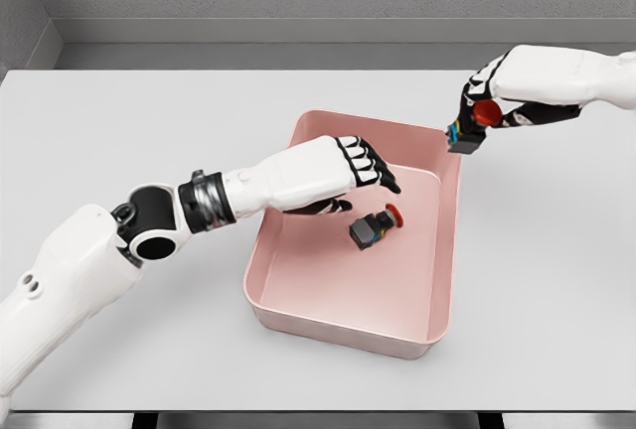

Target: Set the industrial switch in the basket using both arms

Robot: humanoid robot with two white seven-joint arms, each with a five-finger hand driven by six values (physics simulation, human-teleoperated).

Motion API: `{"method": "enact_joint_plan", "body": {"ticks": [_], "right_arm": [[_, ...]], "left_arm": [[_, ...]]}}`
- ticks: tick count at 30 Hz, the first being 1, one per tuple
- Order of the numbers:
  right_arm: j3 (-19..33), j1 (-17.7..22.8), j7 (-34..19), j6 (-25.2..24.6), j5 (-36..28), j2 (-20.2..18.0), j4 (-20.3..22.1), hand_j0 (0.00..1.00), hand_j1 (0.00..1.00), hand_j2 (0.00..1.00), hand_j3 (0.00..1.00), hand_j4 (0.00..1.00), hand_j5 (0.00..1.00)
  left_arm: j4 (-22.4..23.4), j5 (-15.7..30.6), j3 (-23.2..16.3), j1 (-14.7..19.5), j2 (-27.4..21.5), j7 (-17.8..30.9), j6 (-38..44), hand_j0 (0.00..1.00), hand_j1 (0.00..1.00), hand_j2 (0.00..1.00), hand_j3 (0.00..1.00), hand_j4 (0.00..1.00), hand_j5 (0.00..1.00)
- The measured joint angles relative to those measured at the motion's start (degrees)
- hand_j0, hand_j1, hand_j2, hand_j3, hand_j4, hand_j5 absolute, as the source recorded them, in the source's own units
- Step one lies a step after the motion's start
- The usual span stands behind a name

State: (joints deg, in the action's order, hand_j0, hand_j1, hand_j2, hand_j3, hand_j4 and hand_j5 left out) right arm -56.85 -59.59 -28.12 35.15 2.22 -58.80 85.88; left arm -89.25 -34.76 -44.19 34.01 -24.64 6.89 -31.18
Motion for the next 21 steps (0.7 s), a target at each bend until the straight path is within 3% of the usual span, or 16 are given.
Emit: {"method": "enact_joint_plan", "body": {"ticks": [3,7,13,16,21], "right_arm": [[0.0,0.0,-0.1,0.0,-0.4,0.0,1.1,0.44,0.44,0.44,0.44,0.44,0.44],[0.1,-0.1,-0.2,0.0,-0.7,0.2,2.1,0.43,0.43,0.43,0.43,0.43,0.43],[0.1,0.1,-0.3,0.0,-0.9,0.9,3.2,0.43,0.43,0.43,0.43,0.43,0.43],[0.0,0.4,-0.3,0.0,-0.9,1.5,4.0,0.43,0.43,0.43,0.43,0.43,0.43],[-0.5,0.4,-0.3,0.0,-0.9,3.0,5.7,0.44,0.44,0.44,0.44,0.44,0.44]], "left_arm": [[-0.5,2.2,0.3,2.1,-2.1,0.0,-0.1,1.0,1.0,1.0,1.0,1.0,1.0],[-2.9,6.7,0.4,2.9,-8.3,-0.4,-0.6,1.0,1.0,1.0,1.0,1.0,1.0],[-7.1,9.1,1.4,2.2,-21.7,-1.5,-3.4,1.0,1.0,1.0,1.0,1.0,1.0],[-6.2,9.5,1.9,2.3,-26.3,-1.7,-3.7,1.0,1.0,1.0,1.0,1.0,1.0],[-4.1,9.6,2.3,2.2,-29.6,-1.7,-3.8,1.0,1.0,1.0,1.0,1.0,1.0]]}}
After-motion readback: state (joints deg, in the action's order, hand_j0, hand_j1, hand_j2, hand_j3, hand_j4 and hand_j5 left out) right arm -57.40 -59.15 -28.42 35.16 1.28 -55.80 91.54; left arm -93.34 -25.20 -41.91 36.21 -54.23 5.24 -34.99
